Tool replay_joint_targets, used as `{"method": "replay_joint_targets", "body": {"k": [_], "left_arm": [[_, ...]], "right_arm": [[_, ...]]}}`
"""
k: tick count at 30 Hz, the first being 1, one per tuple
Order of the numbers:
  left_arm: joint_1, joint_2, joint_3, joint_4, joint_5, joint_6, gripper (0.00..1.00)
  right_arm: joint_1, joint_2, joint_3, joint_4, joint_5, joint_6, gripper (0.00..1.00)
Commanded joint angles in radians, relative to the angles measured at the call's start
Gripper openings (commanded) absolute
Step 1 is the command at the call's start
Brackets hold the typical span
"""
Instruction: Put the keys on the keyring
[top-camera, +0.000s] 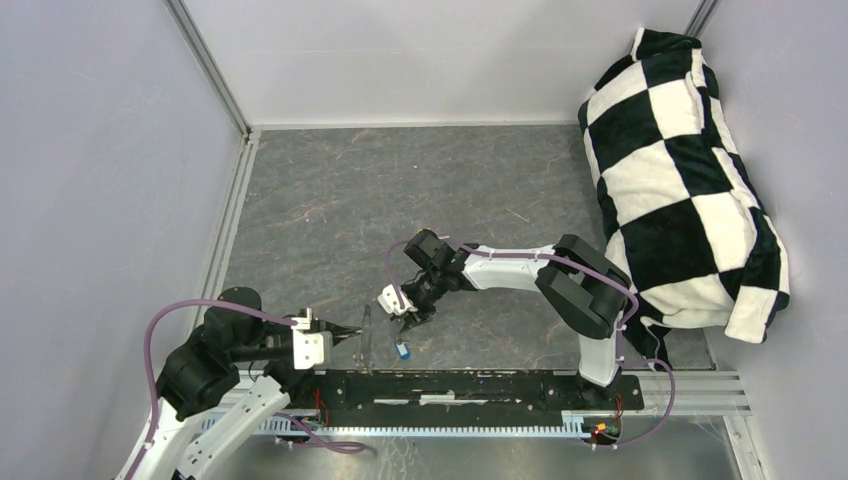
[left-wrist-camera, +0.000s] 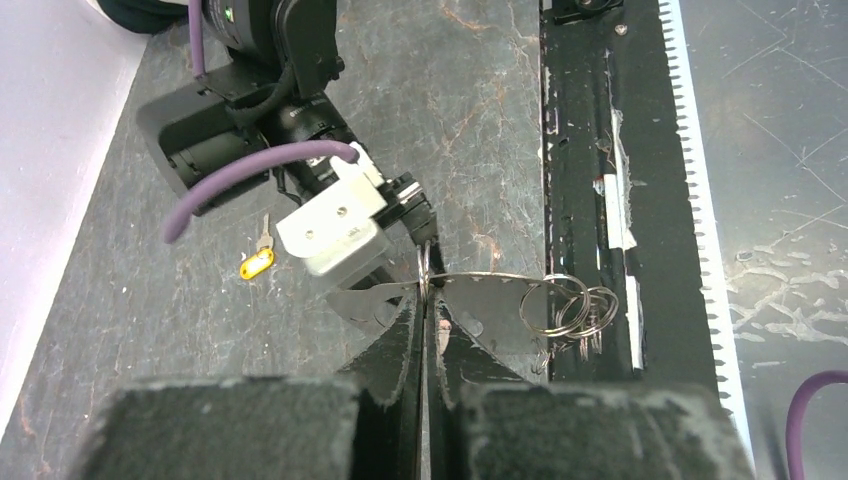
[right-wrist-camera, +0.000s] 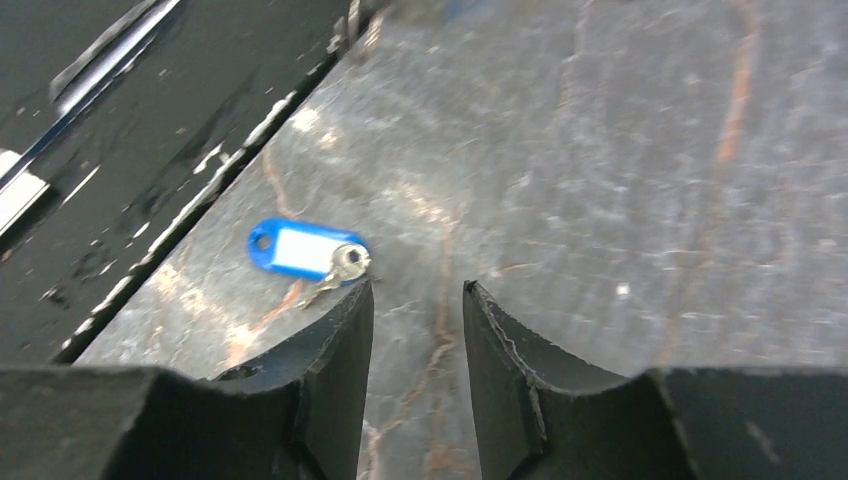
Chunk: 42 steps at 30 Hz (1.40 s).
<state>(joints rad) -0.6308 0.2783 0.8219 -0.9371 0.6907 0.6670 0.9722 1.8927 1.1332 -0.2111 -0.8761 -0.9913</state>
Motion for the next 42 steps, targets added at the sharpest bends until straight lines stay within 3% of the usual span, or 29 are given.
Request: {"method": "replay_joint_targets", "body": {"k": [1, 14, 21, 35, 42], "left_arm": [[-0.003, 0.020, 0.052, 0.014, 0.016, 0.033, 0.02], [-0.003, 0.025, 0.051, 0.028, 0.021, 0.022, 0.02], [-0.003, 0.028, 0.050, 0.037, 0.023, 0.018, 0.02], [-0.003, 0.027, 0.046, 0.037, 0.013, 0.017, 0.02], [-0.003, 0.027, 0.046, 0.027, 0.004, 0.027, 0.02]], "right_arm": [[-0.004, 0.031, 0.034, -0.167, -0.075, -0.144, 0.44], [-0.004, 0.050, 0.022, -0.101, -0.045, -0.128, 0.43], [-0.003, 0.083, 0.053, -0.145, -0.076, -0.167, 0.41], [0.015, 0.114, 0.084, -0.163, -0.080, -0.191, 0.34], [0.023, 0.145, 0.127, -0.216, -0.083, -0.217, 0.25]]}}
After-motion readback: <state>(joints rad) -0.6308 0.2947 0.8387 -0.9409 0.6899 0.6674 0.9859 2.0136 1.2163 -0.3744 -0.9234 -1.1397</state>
